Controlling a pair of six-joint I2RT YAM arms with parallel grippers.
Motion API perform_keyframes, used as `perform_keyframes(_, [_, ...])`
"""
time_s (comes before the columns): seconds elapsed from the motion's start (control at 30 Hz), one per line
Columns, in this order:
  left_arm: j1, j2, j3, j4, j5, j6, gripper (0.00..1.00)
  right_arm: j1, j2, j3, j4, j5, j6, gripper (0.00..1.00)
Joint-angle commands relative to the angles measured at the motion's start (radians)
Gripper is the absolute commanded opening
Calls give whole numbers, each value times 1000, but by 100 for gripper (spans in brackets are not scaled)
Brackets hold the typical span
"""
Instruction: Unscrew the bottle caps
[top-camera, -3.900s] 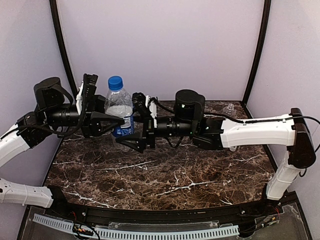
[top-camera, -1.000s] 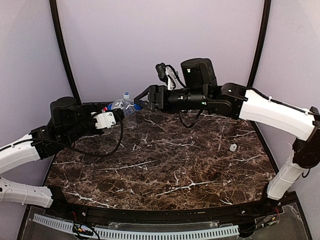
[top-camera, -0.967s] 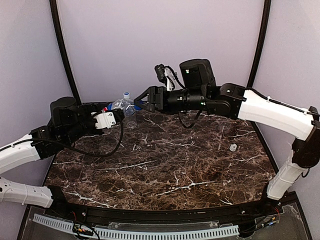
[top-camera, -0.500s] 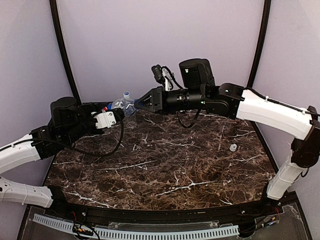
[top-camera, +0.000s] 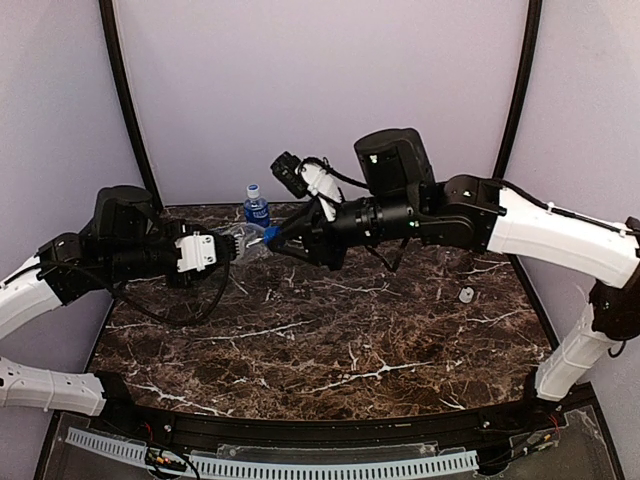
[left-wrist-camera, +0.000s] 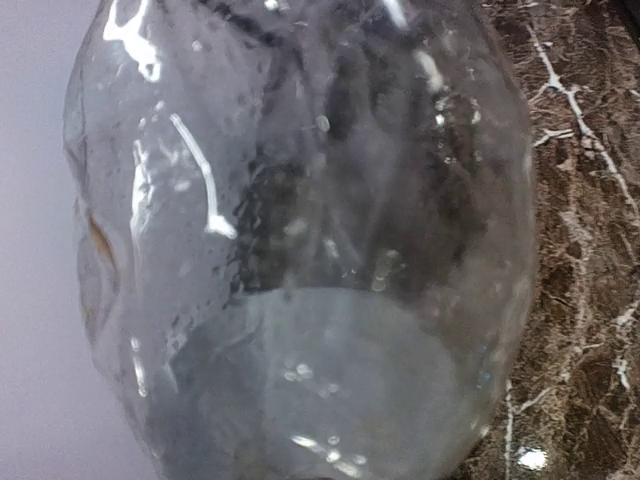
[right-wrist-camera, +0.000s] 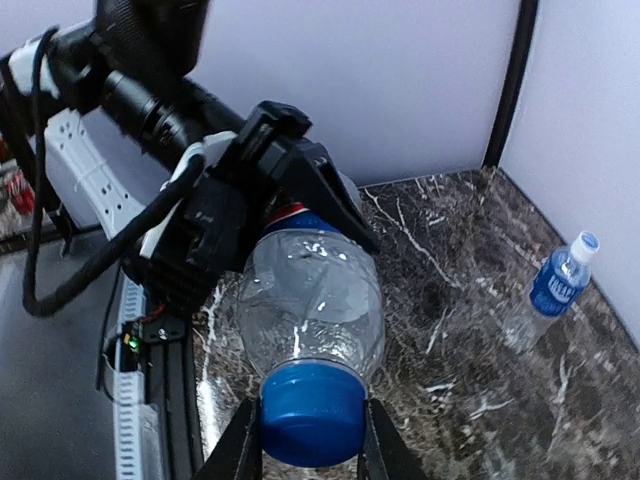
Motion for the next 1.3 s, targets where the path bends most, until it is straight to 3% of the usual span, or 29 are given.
perform_keyframes(0.0, [-23,18,71,-271,426,-47,37,143,-36,-68,51,59,-583,0])
perform_keyframes(0.13, [-23,29,99,-381,522,-70,37,244,-62,-128,64,167,-949,0])
perform_keyframes(0.33, [-23,40,104,-409,562,-98,37,359,-47,-214,150,426,-1510,0])
perform_keyframes(0.57, [-24,43,101,-402,555,-110,37,383,-60,-303,340,551,-1863,0])
perform_keyframes(0.67, [-22,43,99,-395,551,-114,37,385,-59,-314,375,572,-1916,0])
perform_keyframes(0.73, [-23,39,96,-387,542,-118,37,386,-61,-312,383,570,-1896,0])
perform_keyframes(0.77, [-23,37,92,-377,532,-125,37,386,-65,-315,408,570,-1872,14])
perform_keyframes(0.8, [-23,34,90,-371,523,-128,37,387,-70,-321,439,570,-1844,37])
perform_keyframes(0.9, [-23,23,65,-309,446,-154,37,384,-95,-311,472,577,-1647,94])
perform_keyframes(0.93, [-22,20,57,-290,422,-160,36,382,-107,-308,471,587,-1576,98])
perform_keyframes(1.13, [-23,3,-17,-33,154,-181,36,360,-236,-412,433,599,-1214,99])
perform_keyframes(1.2, [-23,4,-32,37,88,-167,36,309,-265,-378,290,510,-922,99])
perform_keyframes(1.27, [-22,12,-48,101,15,-140,35,200,-262,-289,144,305,-529,99])
